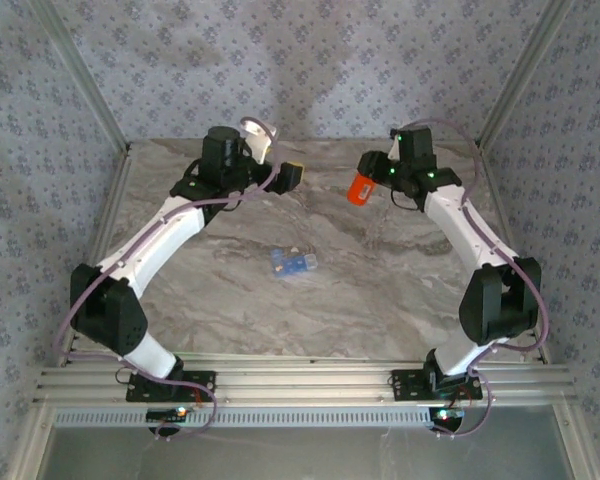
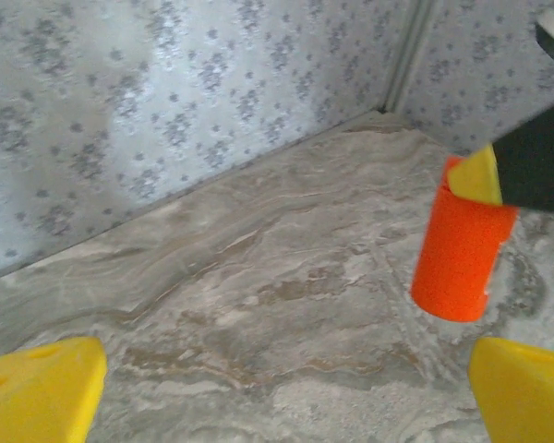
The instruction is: Sort the pills into containers
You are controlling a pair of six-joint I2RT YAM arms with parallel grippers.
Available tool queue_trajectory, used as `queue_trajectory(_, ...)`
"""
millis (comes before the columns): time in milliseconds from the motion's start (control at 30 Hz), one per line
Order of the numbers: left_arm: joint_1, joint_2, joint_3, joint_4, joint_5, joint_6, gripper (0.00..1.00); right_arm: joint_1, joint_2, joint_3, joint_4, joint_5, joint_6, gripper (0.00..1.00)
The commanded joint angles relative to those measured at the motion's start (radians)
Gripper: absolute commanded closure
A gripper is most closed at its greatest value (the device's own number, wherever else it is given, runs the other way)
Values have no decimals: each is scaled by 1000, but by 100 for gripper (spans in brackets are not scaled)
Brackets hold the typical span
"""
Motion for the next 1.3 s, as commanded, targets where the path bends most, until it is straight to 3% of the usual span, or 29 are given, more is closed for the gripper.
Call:
queue_trajectory(0,13,-39,-9,6,-72,-24,1,27,-39,-80,83,195,-132,69)
queue_trajectory(133,32,-53,-10,-37,-83,-39,0,48,-32,-180,170,339,-167,69)
queue_trajectory(333,59,-88,-53,-13,-130,-115,0,63,-11,-316,276,455,-151,70)
queue_trajectory(633,69,-181,-221,194,-275,-221,0,88,-2,-446,394,557,-126,69)
queue_trajectory(800,77,-200,-256,198,-248,-207,1,117,3,-498,422,582,-96,67)
queue_trajectory(1267,80,-200,-263,179,-212,-190,0,149,-95,-580,356,630,-6,34)
